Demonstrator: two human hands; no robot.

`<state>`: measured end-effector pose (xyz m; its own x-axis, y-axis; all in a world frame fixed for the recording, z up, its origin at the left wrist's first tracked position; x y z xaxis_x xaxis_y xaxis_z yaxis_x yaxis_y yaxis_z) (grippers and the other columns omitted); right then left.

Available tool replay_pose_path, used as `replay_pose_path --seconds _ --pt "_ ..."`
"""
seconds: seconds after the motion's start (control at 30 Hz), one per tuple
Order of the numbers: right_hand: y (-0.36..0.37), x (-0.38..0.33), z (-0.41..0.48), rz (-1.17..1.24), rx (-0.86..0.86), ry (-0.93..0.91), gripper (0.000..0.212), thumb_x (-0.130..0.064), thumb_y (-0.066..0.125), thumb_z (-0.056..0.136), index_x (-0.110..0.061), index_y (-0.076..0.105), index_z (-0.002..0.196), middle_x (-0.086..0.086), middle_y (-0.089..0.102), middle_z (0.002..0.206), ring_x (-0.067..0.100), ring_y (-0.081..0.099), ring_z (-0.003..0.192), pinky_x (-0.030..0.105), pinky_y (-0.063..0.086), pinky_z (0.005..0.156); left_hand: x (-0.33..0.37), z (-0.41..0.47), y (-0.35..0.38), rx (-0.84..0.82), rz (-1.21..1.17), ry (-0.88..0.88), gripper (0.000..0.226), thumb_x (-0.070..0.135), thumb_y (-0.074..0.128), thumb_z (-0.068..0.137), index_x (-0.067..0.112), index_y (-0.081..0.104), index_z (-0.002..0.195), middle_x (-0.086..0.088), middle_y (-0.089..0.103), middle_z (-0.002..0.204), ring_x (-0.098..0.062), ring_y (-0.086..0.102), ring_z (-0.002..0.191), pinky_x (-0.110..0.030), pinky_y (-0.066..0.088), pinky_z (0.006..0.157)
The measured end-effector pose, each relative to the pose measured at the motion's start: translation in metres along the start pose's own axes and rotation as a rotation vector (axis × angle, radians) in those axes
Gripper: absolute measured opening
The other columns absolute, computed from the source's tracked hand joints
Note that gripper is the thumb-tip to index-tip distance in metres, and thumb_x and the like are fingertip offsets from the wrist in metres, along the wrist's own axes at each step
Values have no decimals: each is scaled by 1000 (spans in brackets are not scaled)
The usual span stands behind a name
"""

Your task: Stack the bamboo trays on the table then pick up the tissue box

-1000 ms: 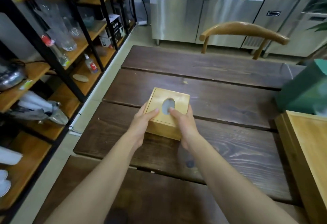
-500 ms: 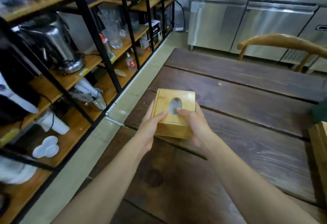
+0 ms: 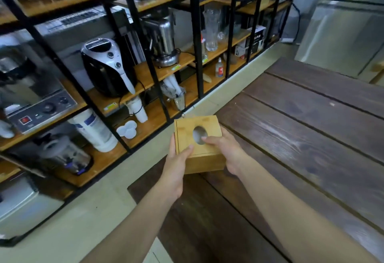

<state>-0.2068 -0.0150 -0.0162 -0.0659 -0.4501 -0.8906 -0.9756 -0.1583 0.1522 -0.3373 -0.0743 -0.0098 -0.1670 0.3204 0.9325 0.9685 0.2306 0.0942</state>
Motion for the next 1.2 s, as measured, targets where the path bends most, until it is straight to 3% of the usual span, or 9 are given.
replay_pose_path --seconds 0.23,0.4,0.53,0.6,0.7,0.83,1.0,1.2 --pt "58 24 -6 -133 -189 54 42 -19 70 74 -30 60 114 5 68 112 27 61 104 48 46 97 -21 -44 -50 203 -80 -44 65 36 55 91 48 20 144 5 41 144 -22 40 127 -49 32 110" --pt "88 40 -10 -246 -300 50 33 -18 69 74 -34 61 101 3 68 109 25 62 103 41 49 90 -40 -64 -71 304 -186 -40 68 30 59 90 44 22 145 6 44 142 -19 43 125 -44 34 109" --pt "97 50 -8 -352 -338 58 51 -23 70 67 -27 60 116 3 68 112 23 61 104 38 49 89 -55 -73 -79 319 -252 -40 70 25 61 89 45 24 144 6 49 140 -19 47 124 -46 34 110" --pt "97 53 -7 -387 -355 68 50 -21 69 69 -26 59 118 2 68 111 21 62 102 36 49 88 -61 -75 -79 313 -250 -52 71 24 62 89 47 24 144 5 48 142 -21 46 127 -48 33 111" --pt "92 58 -5 -432 -376 81 50 -18 67 70 -27 57 119 2 67 110 20 61 101 34 48 84 -67 -79 -75 312 -208 -59 73 23 60 90 46 18 145 6 41 147 -21 41 131 -47 31 112" --pt "88 62 -2 -460 -385 84 49 -18 66 71 -33 54 116 0 64 111 21 59 104 40 46 94 -70 -82 -71 315 -159 -61 76 24 59 91 45 12 146 6 34 151 -21 34 136 -46 30 113" --pt "86 65 1 -492 -374 99 59 -23 68 75 -29 48 130 0 61 119 21 55 110 43 43 99 -68 -81 -79 337 -85 -42 76 23 63 88 42 18 146 7 36 149 -19 33 137 -40 32 109" --pt "75 48 -5 -679 -388 69 73 -35 69 78 -20 36 142 4 44 144 22 43 129 41 36 109 -37 -70 -94 418 265 109 65 17 59 90 25 25 145 9 34 141 -13 31 135 -28 32 103"
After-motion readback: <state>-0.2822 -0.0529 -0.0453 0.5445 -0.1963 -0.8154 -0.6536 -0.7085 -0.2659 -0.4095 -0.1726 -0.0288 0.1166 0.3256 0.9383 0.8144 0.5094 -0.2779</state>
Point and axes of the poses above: each hand's wrist, its own z-axis towards the middle knuckle, its own y-axis out of the palm, x = y × z, the point moved 5 cm from there along z, towards the middle knuckle
